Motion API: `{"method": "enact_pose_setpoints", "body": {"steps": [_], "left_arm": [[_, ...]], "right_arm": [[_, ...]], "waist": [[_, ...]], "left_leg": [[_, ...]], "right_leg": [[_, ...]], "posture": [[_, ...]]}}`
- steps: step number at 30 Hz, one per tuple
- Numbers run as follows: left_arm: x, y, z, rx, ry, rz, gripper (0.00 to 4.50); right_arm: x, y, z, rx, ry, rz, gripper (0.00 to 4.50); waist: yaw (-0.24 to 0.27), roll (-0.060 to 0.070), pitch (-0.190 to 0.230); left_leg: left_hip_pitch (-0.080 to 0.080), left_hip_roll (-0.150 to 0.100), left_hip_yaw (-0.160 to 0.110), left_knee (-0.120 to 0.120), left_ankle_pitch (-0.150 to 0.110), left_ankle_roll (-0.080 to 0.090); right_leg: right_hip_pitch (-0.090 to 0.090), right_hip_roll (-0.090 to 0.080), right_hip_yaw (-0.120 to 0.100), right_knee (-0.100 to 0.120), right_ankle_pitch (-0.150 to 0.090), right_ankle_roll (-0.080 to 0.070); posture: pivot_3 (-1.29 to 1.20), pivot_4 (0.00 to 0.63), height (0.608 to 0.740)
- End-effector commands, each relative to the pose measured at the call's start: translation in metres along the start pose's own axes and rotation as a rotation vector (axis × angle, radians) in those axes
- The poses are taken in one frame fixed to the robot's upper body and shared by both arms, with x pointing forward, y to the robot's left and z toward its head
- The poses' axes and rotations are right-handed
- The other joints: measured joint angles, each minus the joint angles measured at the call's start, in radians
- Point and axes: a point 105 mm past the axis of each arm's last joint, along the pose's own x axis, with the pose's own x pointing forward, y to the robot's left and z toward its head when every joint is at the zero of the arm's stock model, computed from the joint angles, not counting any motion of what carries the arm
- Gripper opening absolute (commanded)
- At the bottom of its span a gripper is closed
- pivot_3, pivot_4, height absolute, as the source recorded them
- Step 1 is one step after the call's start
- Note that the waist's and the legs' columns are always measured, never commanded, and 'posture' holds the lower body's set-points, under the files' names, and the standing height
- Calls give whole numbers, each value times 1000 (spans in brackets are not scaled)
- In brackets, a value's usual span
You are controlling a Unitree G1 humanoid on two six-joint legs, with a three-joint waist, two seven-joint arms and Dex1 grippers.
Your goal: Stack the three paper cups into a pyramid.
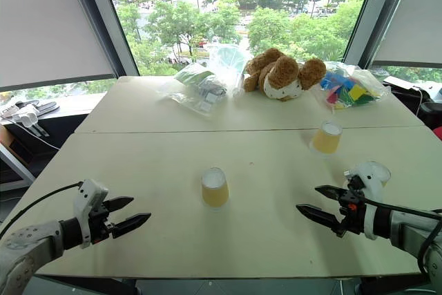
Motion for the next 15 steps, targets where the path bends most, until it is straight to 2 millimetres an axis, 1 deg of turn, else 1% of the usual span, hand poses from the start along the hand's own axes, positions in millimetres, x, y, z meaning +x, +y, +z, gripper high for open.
{"method": "enact_pose_setpoints", "body": {"steps": [1, 5, 9, 11, 14, 15], "left_arm": [[-4, -1, 14, 24, -37, -6, 4462], [-2, -9, 9, 42, -1, -51, 4462], [-4, -2, 13, 21, -10, -27, 4462], [-7, 0, 15, 21, -10, -16, 4462], [-6, -1, 18, 52, -3, -27, 4462], [-5, 0, 23, 76, -19, -29, 4462]], "right_arm": [[-3, 3, 6, -35, -29, -8, 4500], [-1, 3, 7, -39, -34, -12, 4500], [-1, 0, 2, -57, -19, -31, 4500], [0, -3, 4, -52, -43, -44, 4500], [2, -6, 8, -51, -62, -51, 4500], [4, -6, 6, -61, -46, -48, 4500]], "waist": [[2, 0, 0], [0, 0, 0], [1, 0, 0], [2, 0, 0], [2, 0, 0], [1, 0, 0]], "left_leg": [[0, 0, 0, 0, 0, 0], [0, 0, 0, 0, 0, 0], [0, 0, 0, 0, 0, 0], [0, 0, 0, 0, 0, 0], [0, 0, 0, 0, 0, 0], [0, 0, 0, 0, 0, 0]], "right_leg": [[0, 0, 0, 0, 0, 0], [0, 0, 0, 0, 0, 0], [0, 0, 0, 0, 0, 0], [0, 0, 0, 0, 0, 0], [0, 0, 0, 0, 0, 0], [0, 0, 0, 0, 0, 0]], "posture": [[0, 150, 740], [0, 150, 740], [0, 150, 740], [0, 150, 740], [0, 150, 740], [0, 150, 740]]}}
